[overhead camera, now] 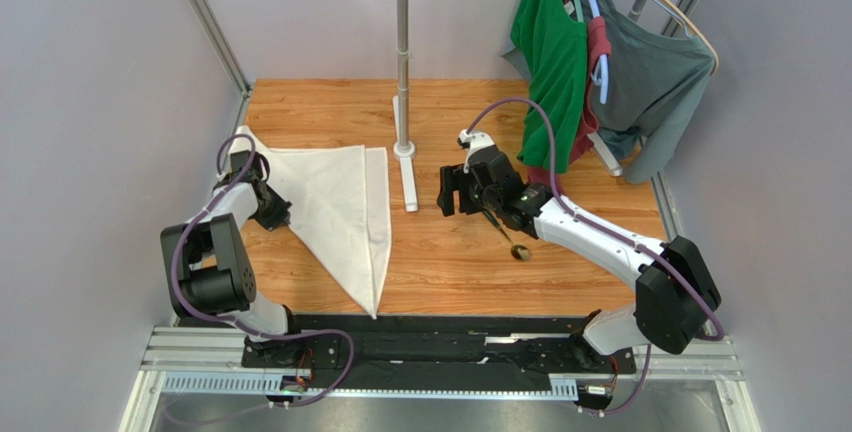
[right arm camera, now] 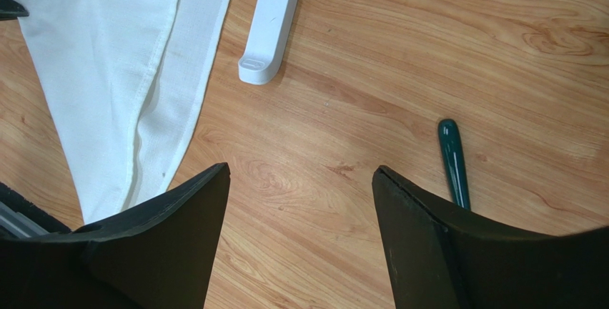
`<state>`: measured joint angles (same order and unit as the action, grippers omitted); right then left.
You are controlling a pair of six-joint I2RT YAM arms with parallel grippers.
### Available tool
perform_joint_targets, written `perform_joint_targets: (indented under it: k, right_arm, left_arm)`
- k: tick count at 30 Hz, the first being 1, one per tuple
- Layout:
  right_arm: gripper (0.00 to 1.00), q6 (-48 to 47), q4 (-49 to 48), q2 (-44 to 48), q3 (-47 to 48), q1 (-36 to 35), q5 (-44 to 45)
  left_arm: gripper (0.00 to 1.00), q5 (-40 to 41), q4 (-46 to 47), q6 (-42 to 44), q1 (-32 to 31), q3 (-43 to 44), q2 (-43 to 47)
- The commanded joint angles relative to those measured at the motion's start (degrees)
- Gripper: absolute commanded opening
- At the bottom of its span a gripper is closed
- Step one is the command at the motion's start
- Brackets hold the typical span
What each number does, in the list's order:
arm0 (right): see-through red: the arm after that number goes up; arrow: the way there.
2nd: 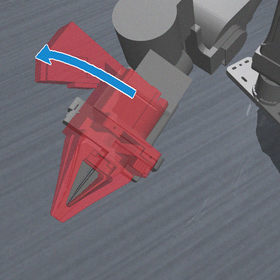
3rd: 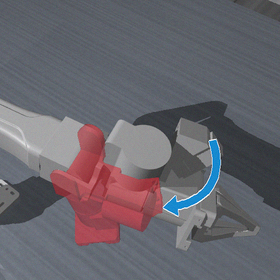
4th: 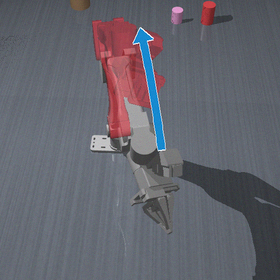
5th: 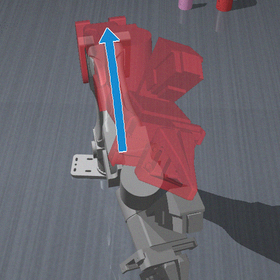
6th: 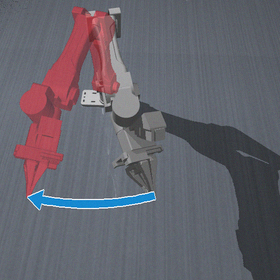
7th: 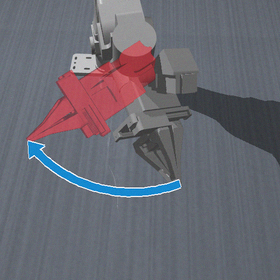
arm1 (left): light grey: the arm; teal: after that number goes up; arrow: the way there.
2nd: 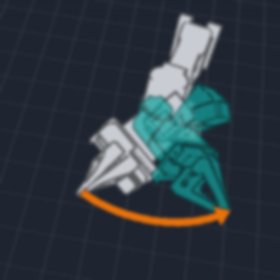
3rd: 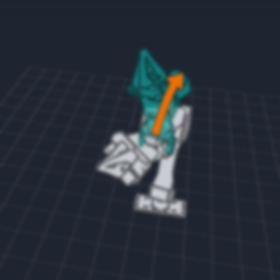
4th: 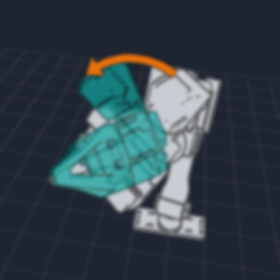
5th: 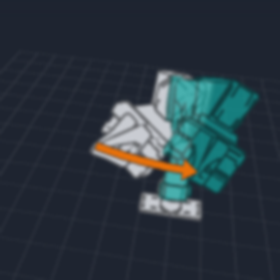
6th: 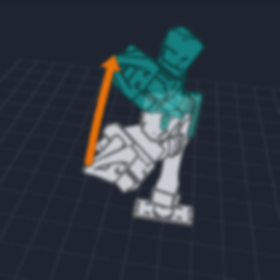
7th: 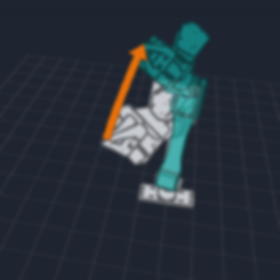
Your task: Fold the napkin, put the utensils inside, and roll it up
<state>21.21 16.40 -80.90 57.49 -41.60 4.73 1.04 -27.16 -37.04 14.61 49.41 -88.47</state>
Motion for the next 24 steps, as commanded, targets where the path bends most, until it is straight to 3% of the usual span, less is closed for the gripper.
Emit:
perform_joint_targets:
  k: [1, 7, 16, 24]
  right_arm:
    - [0.77, 0.67, -4.70, -1.97, 2.71, -1.90, -1.92]
    - [0.77, 0.15, -10.33, -8.73, 7.18, -5.32, -6.57]
    - [0.77, -3.71, -15.52, -29.74, 25.02, -8.40, -14.13]
    - [0.79, -5.13, -14.93, -46.35, 39.87, -9.02, -13.96]
  left_arm:
    - [0.00, 2.65, -2.81, 1.00, 0.33, -2.56, 6.10]
    - [0.00, 4.59, -3.96, 1.26, 0.42, -4.50, 10.42]
    - [0.00, 3.36, -2.81, 0.83, 2.17, -4.58, 9.36]
    - [0.00, 2.30, -2.11, 0.30, 2.79, -5.02, 8.75]
